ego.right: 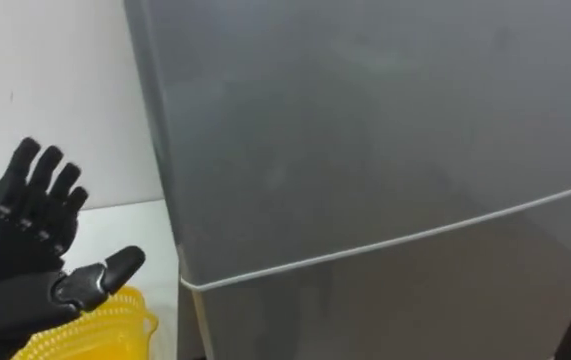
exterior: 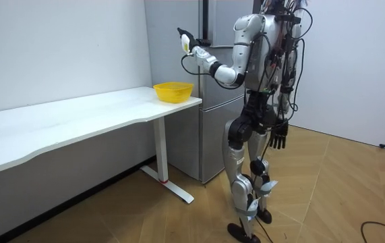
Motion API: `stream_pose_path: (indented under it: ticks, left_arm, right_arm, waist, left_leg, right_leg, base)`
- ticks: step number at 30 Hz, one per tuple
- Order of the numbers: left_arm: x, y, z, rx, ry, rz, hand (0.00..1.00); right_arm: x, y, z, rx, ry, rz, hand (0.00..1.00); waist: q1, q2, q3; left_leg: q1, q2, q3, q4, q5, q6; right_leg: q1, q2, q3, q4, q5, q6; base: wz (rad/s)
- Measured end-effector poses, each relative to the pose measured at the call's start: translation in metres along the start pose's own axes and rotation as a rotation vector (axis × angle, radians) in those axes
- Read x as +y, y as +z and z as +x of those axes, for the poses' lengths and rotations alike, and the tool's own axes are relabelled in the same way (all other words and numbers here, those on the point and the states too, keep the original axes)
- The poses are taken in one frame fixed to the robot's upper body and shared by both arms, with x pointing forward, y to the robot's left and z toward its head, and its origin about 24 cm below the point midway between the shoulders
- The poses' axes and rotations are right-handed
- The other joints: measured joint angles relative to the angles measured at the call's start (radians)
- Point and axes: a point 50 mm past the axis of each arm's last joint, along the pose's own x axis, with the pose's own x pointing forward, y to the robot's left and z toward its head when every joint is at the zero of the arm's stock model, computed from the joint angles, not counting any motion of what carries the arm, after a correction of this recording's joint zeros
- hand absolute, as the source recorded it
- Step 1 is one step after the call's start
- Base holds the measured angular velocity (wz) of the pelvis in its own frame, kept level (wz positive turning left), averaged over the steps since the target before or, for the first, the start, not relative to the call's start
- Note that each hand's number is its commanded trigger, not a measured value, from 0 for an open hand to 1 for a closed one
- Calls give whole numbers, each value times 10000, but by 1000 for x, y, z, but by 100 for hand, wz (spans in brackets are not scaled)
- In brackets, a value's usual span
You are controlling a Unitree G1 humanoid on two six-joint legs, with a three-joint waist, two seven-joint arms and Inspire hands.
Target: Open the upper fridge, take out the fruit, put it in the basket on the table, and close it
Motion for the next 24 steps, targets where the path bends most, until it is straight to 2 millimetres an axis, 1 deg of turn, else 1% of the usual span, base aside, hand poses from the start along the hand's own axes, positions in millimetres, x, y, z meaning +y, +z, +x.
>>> stream_pose_path:
  ticks: [2, 5, 9, 13, 15, 17, 20, 24]
  left_arm:
    - [-3, -1, 0, 70, -359, -31, 0]
    - [-9, -3, 1, 252, -908, -134, 0]
    - [-17, -7, 2, 524, -1483, -318, 0]
    - [-19, -7, 2, 604, -1833, -256, 0]
    - [-20, -5, 2, 586, -2063, -157, 0]
    - [-21, -3, 2, 510, -2177, -105, 0]
    - [-23, -2, 2, 454, -2439, -89, 0]
    - [-25, -2, 2, 600, -2690, -121, 0]
  right_arm:
    - [1, -4, 0, 123, 28, -39, 0]
    - [2, -3, 0, 206, 42, -104, 0]
    - [3, -5, 0, 407, 55, -203, 0]
    - [3, -5, 0, 427, 6, -154, 0]
    - [2, -5, 0, 416, -31, -80, 0]
    - [3, -4, 0, 393, -23, 4, 0]
    - [3, -5, 1, 410, -83, 82, 0]
    - [2, -6, 1, 446, -261, 138, 0]
  waist:
    - [1, 32, 2]
    - [-1, 25, 22]
    - [6, 5, 33]
    - [8, -7, 34]
    - [12, -9, 31]
    - [9, -10, 23]
    - [11, -13, -28]
    - [7, -2, -35]
  left_leg:
    - [43, 0, 18, -7, 0, 0]
    - [41, -6, 35, -10, 0, 0]
    - [46, -38, 45, -9, 0, 0]
    - [46, -28, 45, -5, 0, 0]
    - [47, -23, 45, -3, 0, 0]
    - [48, -17, 45, -3, 0, -1]
    - [61, -3, 46, -3, 0, -1]
    - [63, 14, 45, -4, 0, -1]
  right_leg:
    - [14, 11, 79, 9, 0, 0]
    - [-21, 14, 184, 19, 0, -1]
    - [-55, 17, 194, -16, -4, 0]
    - [-76, 25, 192, -20, -5, -2]
    - [-74, 89, 191, -12, -2, -7]
    - [-69, 92, 186, -15, 4, -16]
    - [-27, 103, 175, -1, 17, -35]
    - [-14, 107, 176, -7, 23, -46]
  base:
    - [-12]
    - [-4]
    - [1]
    - [0]
    - [0]
    - [0]
    - [0]
    - [0]
